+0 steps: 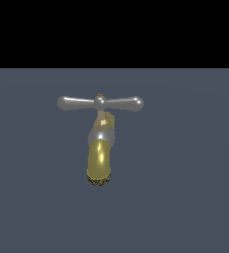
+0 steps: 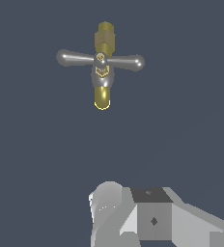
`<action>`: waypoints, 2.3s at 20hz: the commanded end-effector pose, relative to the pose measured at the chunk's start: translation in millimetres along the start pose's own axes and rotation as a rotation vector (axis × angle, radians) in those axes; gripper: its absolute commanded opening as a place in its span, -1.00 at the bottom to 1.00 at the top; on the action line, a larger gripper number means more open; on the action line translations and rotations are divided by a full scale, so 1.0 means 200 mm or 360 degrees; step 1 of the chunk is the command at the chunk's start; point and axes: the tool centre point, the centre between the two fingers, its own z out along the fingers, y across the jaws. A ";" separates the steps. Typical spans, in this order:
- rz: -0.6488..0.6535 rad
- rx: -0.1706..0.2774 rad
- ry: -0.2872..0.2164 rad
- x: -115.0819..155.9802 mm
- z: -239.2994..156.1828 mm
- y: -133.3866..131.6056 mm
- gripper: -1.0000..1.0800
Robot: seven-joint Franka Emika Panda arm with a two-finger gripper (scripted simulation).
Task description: Turn on the faucet by rotating a designated handle.
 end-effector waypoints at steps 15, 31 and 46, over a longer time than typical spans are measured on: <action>0.0089 0.0018 -0.0047 0.02 0.05 0.07 -1.00; 0.0354 0.0001 -0.0038 0.22 0.12 0.03 -1.00; 0.0855 -0.0018 -0.0015 0.57 0.30 -0.09 -1.00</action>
